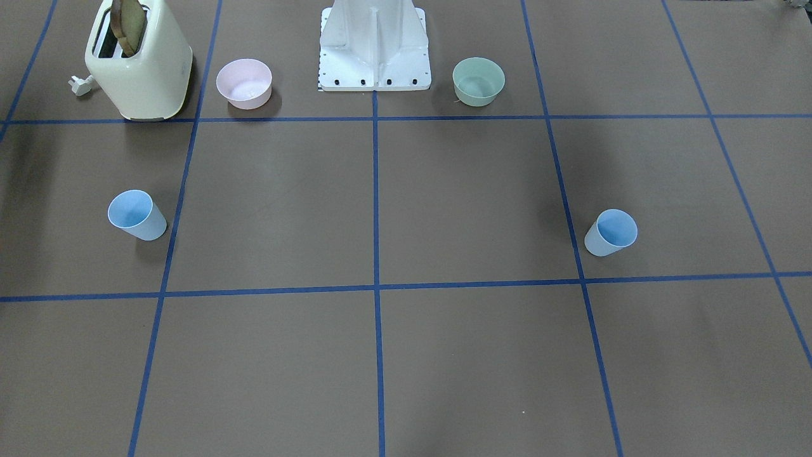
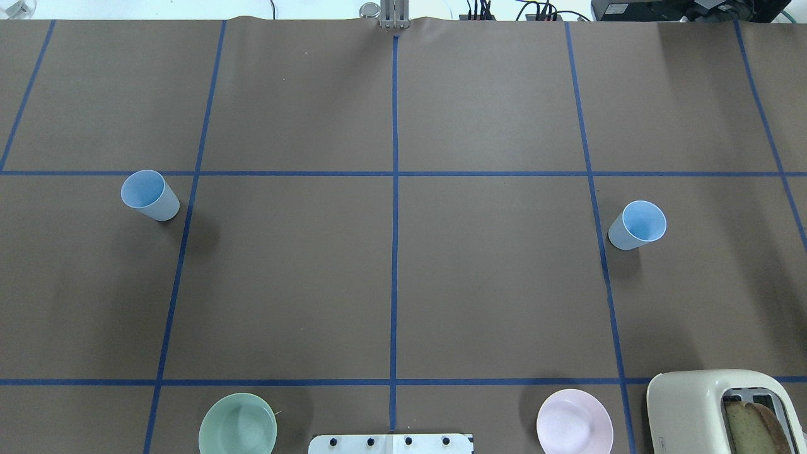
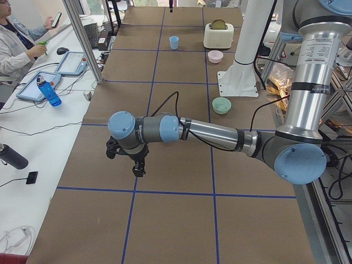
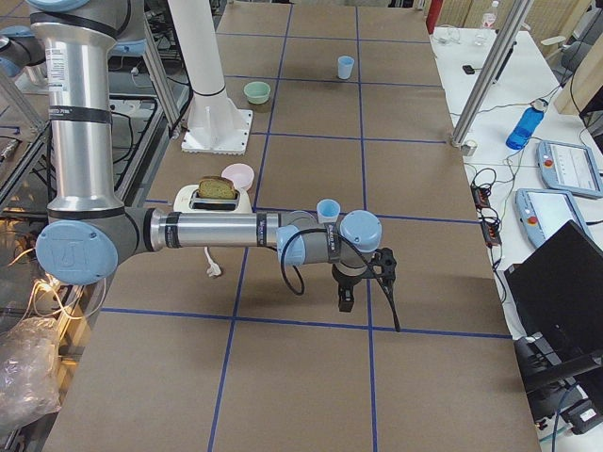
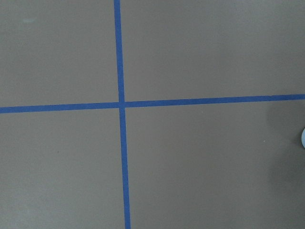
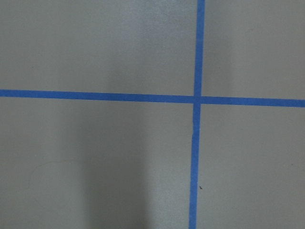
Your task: Stack blue cups with both arms
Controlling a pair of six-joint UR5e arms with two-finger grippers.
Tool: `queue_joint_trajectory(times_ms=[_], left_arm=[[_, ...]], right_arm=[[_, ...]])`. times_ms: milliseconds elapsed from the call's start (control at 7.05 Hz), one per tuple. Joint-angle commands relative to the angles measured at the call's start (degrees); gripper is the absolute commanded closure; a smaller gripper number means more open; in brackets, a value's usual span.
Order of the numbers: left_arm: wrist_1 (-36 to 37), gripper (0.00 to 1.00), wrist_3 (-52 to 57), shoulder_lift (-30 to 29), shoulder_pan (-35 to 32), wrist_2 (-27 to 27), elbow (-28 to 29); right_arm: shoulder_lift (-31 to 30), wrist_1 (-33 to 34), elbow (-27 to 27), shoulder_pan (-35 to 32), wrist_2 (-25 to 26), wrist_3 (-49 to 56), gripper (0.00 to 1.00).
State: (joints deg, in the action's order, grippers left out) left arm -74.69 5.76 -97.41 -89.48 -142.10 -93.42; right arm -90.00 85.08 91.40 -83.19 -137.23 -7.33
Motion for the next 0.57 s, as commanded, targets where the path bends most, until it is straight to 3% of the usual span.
queue_joint_trajectory(times_ms=[0,426], left_arm=[[-0.3,0.00,0.4,1.0,0.0,-0.3,0.7],[-9.2,0.00,-0.6,-0.1,2.1,-0.3,0.2]], right_arm=[[-0.1,0.0,-0.4,0.0,1.0,-0.1,0.00],[0.8,-3.6,5.9,0.0,1.0,0.6,0.00]])
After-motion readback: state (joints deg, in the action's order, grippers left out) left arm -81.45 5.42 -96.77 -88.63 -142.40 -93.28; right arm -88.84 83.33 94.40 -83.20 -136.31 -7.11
